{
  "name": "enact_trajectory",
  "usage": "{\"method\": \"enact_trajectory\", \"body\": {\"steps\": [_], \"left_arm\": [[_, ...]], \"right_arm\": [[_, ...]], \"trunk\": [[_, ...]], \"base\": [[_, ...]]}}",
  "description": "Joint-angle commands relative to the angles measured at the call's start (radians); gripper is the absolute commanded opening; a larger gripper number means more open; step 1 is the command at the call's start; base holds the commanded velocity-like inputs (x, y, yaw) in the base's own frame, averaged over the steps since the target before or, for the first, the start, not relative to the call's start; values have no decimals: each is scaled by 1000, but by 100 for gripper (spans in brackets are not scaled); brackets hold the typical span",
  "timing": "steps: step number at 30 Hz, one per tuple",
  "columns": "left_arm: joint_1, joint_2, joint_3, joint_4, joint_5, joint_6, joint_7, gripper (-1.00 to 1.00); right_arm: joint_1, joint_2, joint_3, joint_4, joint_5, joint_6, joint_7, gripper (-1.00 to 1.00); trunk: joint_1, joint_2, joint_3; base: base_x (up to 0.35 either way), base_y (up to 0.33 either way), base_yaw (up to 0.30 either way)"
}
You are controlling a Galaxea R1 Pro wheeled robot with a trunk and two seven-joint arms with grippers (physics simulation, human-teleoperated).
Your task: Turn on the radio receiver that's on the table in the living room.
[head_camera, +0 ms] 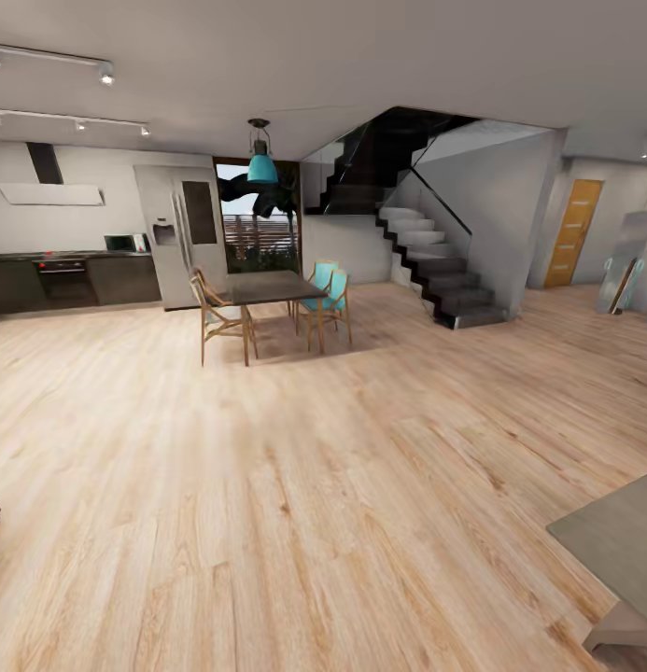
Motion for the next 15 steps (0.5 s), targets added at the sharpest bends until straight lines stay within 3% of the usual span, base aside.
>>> {"method": "enact_trajectory", "body": {"steps": [1, 9, 15], "left_arm": [[1, -1, 1, -5, 0, -1, -3, 100], [1, -1, 5, -33, 7, -21, -3, 100], [1, -1, 6, -39, 9, -27, -3, 100]], "right_arm": [[1, 2, 5, -3, 5, 3, 3, 100], [1, 2, 12, -6, 10, 1, 2, 100], [1, 3, 4, -6, -1, 1, 1, 100]], "trunk": [[0, 0, 0], [0, 0, 0], [0, 0, 0]], "base": [[0, 0, 0], [0, 0, 0], [0, 0, -199]]}}
